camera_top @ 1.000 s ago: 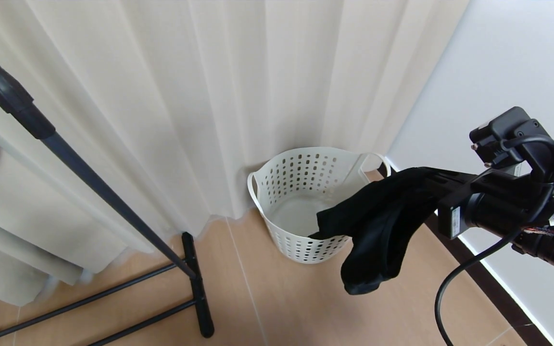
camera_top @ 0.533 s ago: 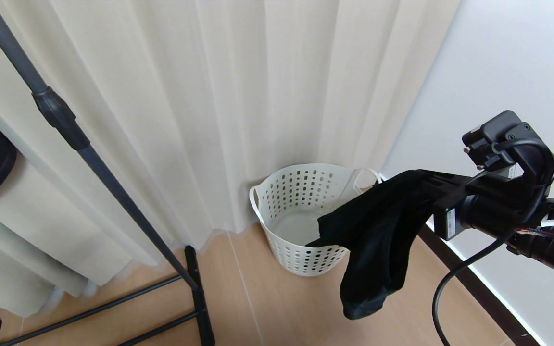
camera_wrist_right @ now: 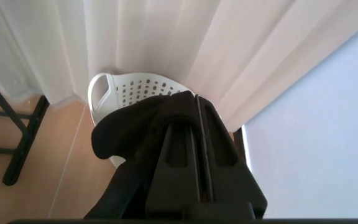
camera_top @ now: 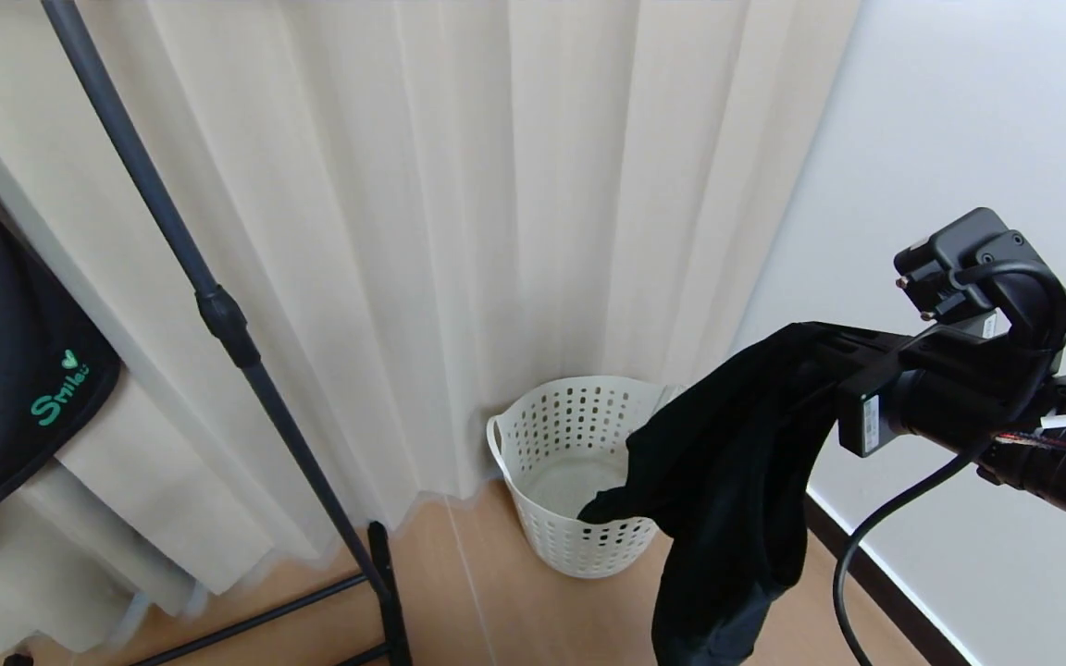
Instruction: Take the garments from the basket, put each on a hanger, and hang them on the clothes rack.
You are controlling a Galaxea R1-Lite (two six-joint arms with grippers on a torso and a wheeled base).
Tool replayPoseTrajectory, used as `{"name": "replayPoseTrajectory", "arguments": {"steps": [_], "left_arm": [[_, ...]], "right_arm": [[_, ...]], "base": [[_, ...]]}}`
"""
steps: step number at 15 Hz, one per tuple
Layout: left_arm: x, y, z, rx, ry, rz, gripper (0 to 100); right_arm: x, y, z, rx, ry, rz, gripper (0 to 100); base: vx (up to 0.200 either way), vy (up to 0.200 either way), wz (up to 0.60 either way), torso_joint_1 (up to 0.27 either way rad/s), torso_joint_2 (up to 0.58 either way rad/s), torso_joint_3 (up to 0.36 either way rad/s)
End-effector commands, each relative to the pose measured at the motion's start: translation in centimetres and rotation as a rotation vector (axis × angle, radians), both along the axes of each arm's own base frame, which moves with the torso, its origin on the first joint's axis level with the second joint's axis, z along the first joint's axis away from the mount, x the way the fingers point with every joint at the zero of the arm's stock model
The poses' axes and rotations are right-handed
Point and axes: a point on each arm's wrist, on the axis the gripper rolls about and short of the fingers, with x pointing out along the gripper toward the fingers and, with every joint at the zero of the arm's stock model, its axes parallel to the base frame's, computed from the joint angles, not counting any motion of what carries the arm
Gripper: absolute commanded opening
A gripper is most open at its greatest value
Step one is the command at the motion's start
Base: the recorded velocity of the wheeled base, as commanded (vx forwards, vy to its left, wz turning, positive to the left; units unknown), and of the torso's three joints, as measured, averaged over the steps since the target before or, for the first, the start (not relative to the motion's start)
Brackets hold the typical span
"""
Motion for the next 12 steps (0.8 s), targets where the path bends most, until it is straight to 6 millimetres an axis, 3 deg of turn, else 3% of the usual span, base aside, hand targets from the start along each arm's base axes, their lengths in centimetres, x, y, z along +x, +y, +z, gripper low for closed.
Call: {"name": "replayPoseTrajectory", "arguments": {"steps": [1, 7, 12], "left_arm": [[0.00, 0.00, 0.00, 0.000, -0.001, 0.000, 100], [0.01, 0.00, 0.01, 0.000, 0.001, 0.002, 100], [0.00, 0.00, 0.00, 0.000, -0.001, 0.002, 100]], "right_arm": [[0.03, -0.02, -0.03, -0.001, 0.000, -0.001, 0], [0.02, -0.02, -0.07, -0.001, 0.002, 0.001, 0], [0.03, -0.05, -0.07, -0.001, 0.002, -0.001, 0]], "base": [[0.000, 0.000, 0.00, 0.110, -0.44, -0.163], [0.000, 0.000, 0.00, 0.134, -0.46, -0.154], [0.000, 0.000, 0.00, 0.177, -0.50, -0.300]]}}
